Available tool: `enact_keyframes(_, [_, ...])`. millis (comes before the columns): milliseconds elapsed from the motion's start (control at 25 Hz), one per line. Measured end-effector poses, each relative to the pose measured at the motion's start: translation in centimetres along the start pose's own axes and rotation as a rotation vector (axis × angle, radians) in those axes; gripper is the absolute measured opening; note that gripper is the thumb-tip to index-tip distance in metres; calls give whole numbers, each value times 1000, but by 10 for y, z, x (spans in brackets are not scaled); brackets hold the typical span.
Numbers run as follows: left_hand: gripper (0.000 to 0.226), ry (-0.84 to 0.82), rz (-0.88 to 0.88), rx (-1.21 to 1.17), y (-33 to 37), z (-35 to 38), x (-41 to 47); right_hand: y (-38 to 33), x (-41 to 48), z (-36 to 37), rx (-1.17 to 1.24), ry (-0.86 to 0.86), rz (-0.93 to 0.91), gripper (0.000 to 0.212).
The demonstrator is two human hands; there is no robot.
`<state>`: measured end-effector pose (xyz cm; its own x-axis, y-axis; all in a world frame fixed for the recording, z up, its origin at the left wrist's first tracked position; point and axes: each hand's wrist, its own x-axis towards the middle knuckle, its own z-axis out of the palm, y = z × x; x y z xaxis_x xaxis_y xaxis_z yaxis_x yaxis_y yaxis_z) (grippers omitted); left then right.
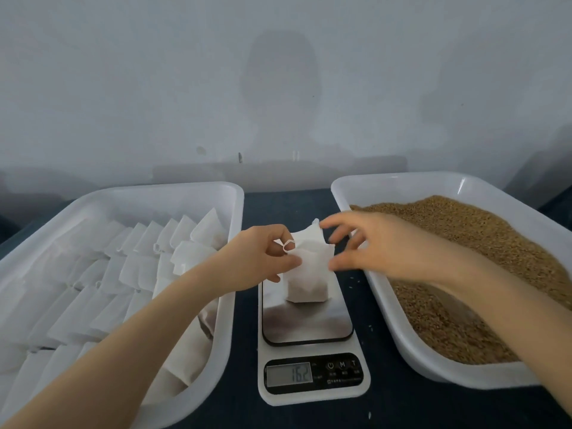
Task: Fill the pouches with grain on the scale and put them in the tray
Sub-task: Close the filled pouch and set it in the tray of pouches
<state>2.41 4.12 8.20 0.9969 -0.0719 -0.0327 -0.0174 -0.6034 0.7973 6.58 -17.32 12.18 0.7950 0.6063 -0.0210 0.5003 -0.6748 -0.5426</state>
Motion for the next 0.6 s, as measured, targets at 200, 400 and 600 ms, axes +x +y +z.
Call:
enact_keyframes(200, [12,48,32,-52,-1,-3,-2,-5,8,31,89,331,-68,6])
enact_keyframes(400, [8,-7,-6,45,-2,-7,0,5,5,44,96,279,-103,7])
enact_keyframes(600, [5,-87,-1,250,2,-6,-1,8,6,45,91,189,-73,8])
